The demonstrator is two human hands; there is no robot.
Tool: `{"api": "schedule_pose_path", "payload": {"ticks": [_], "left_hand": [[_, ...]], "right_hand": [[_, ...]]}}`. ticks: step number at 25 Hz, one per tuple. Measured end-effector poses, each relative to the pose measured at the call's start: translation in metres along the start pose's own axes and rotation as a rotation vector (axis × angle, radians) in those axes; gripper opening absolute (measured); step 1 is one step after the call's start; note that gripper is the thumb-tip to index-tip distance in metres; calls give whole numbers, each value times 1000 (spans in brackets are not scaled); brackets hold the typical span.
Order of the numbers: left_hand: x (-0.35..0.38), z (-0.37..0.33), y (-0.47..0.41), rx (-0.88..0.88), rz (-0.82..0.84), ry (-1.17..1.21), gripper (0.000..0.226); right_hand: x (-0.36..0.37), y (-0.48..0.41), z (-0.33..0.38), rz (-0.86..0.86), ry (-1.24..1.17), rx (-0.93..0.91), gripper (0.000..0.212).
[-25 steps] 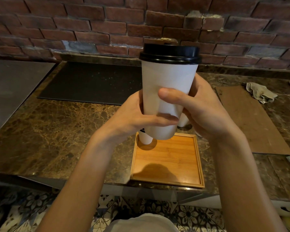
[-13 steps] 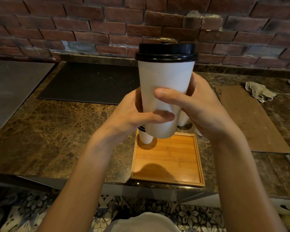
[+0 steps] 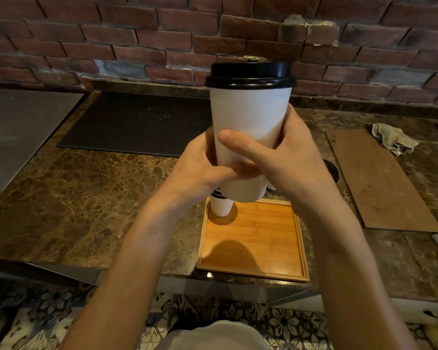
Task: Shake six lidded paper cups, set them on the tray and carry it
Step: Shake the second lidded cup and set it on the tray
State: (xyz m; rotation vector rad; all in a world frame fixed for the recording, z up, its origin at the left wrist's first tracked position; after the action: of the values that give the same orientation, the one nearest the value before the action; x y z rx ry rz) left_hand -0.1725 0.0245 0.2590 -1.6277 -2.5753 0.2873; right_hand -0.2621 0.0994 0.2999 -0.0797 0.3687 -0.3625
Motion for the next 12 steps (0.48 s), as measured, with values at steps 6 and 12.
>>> {"api": "schedule_pose_path", "payload": {"ticks": [6, 12], "left_hand": [[-1, -1, -1, -10, 6, -10, 55], [9, -10, 1, 17, 122, 14, 55]], "right_hand": [[-4, 1, 3, -28, 35, -22, 66], [-5, -2, 5, 101, -135, -52, 69]]}}
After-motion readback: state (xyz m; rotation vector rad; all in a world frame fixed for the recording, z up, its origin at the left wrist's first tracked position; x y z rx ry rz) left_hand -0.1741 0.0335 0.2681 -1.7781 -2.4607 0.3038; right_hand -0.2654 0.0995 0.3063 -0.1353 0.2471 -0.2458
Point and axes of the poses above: each hand's wrist, its own y-axis away from the middle knuckle, its own x-axis out of the palm, z = x × y, the point moved 8 cm from there along -y, towards the middle knuckle, and after that the axes turned 11 degrees about z, right-handed, at the moved point
